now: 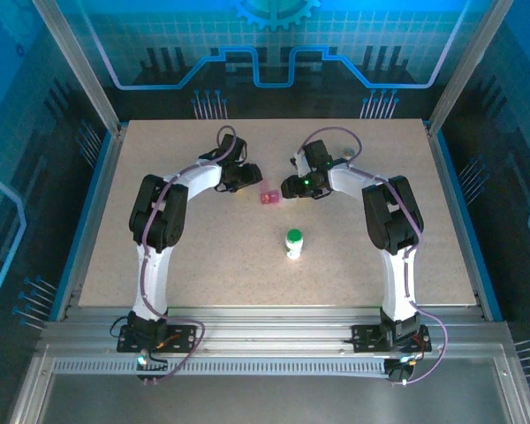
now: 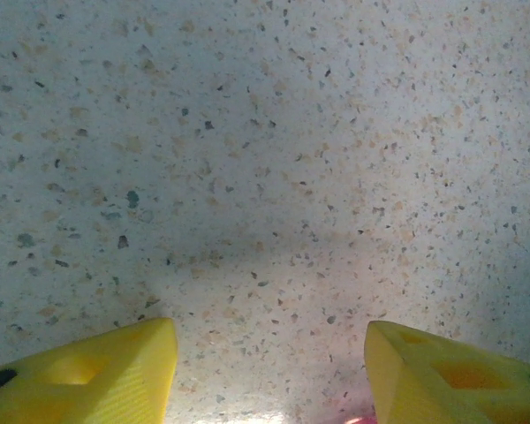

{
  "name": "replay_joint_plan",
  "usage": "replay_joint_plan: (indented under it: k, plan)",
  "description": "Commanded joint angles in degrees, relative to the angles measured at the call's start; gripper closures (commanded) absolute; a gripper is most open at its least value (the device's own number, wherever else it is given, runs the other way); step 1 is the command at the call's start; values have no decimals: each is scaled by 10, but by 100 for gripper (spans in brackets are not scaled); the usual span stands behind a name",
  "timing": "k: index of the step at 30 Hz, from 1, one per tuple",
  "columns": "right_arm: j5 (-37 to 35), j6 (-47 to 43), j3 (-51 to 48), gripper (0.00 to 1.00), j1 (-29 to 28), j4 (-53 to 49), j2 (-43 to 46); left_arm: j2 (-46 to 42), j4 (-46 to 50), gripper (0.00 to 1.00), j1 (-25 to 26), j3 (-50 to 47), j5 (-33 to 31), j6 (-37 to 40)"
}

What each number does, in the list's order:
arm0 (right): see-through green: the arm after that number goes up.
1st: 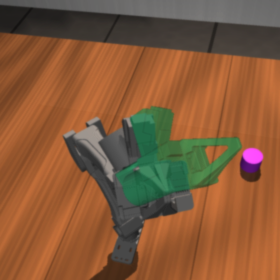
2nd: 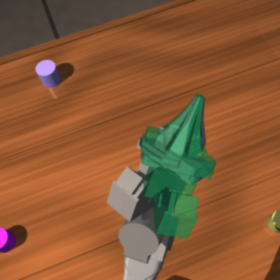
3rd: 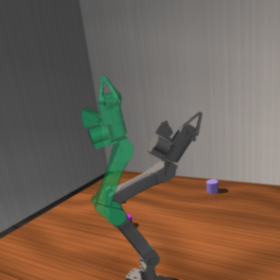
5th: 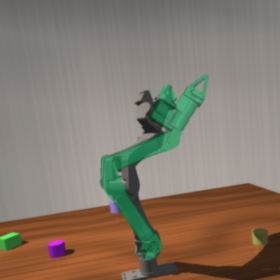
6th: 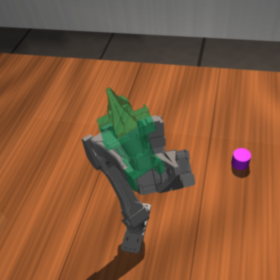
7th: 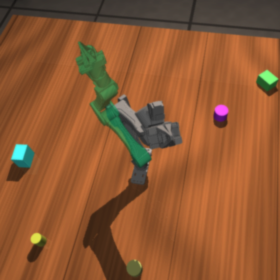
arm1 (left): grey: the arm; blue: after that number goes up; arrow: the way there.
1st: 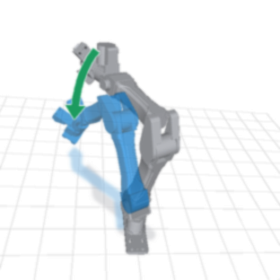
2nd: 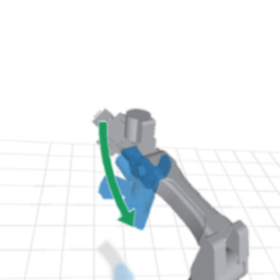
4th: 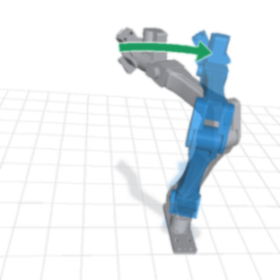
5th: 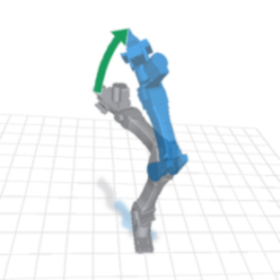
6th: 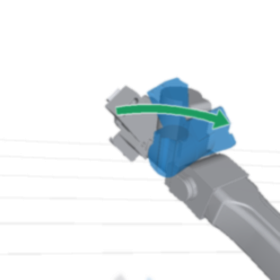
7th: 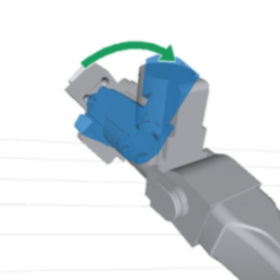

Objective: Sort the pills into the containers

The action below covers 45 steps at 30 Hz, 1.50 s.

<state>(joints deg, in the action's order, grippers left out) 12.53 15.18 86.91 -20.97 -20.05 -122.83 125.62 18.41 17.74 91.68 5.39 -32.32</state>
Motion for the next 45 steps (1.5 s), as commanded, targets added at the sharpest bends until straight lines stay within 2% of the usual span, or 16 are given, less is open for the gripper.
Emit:
replay_joint_plan:
  k: [1,15,34,45]
  plan:
    - [-3,-2,11,46,-7,-16,-21,-6,13,41,3,-7,37,23]
    - [-16,13,17,46,-6,-25,-28,-53,-12,41,9,-73,69,30]
    - [-17,20,17,46,0,-25,-31,-79,-20,42,28,-118,75,24]
    - [-12,23,15,46,2,-20,-38,-97,-33,42,40,-130,110,14]
